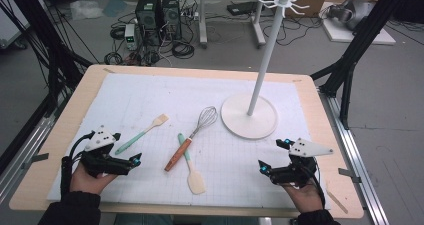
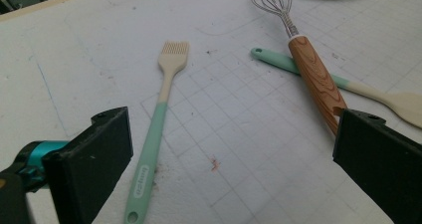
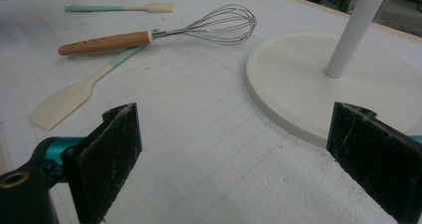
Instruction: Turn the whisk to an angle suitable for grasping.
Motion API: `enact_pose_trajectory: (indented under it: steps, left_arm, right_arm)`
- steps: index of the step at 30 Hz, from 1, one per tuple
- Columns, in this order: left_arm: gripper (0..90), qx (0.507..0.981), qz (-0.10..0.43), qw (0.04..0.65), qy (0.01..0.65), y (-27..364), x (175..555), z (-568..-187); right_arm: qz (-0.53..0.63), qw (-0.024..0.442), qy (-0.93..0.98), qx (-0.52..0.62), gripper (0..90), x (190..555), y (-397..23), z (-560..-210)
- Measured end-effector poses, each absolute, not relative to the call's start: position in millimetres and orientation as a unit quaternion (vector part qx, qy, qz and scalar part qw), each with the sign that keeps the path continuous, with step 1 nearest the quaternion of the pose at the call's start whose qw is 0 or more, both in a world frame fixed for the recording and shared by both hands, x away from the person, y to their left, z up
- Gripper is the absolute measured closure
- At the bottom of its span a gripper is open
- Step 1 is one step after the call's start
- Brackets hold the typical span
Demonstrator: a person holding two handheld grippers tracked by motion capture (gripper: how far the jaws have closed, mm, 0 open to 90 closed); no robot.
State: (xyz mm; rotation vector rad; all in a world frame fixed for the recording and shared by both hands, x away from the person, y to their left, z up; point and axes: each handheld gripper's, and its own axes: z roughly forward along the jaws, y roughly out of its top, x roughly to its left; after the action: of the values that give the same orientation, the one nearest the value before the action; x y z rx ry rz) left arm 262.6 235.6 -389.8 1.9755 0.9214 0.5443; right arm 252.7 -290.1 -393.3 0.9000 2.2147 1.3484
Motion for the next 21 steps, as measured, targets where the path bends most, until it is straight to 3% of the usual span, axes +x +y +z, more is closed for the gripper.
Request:
enact_pose_trajectory:
  steps: [21]
  left_arm:
    - [7.1,0.791,0.212,0.454,0.351,206,273,-377]
  right_arm:
    - [0.486,0.202,0.787,0.323,5.7,254,-292,-392]
